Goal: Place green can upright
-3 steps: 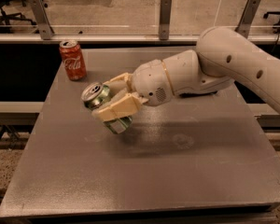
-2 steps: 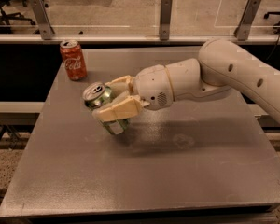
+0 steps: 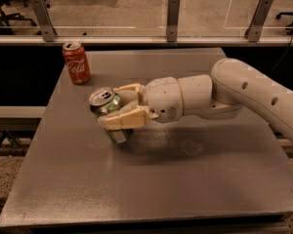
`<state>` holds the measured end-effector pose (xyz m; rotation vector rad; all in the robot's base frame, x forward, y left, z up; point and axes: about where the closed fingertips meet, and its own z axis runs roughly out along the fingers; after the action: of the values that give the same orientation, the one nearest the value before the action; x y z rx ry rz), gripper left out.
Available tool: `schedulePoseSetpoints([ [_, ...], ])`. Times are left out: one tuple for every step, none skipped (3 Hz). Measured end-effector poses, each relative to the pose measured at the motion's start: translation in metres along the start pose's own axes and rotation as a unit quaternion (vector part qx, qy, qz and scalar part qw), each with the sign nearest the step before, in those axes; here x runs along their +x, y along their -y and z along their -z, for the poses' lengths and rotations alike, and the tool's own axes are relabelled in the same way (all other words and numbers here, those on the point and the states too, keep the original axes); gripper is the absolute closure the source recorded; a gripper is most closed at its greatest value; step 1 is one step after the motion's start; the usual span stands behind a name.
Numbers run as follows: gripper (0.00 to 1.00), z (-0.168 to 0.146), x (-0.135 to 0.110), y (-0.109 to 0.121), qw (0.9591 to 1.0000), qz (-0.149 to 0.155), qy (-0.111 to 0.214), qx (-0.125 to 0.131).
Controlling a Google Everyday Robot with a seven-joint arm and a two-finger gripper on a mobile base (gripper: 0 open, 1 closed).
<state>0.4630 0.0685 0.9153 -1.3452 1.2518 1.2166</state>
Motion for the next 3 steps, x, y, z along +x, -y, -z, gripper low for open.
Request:
schedulePoseSetpoints([
  [0.59, 0.0008, 0.0047, -0.0021, 0.9998, 0.003, 0.021, 0.005],
  [0.36, 0.0011, 0.0076, -0.0036, 0.9992, 0.007, 0.038, 0.006],
  [0.12, 0.0007, 0.0109, -0.0057, 0.9986, 0.009, 0.052, 0.003],
])
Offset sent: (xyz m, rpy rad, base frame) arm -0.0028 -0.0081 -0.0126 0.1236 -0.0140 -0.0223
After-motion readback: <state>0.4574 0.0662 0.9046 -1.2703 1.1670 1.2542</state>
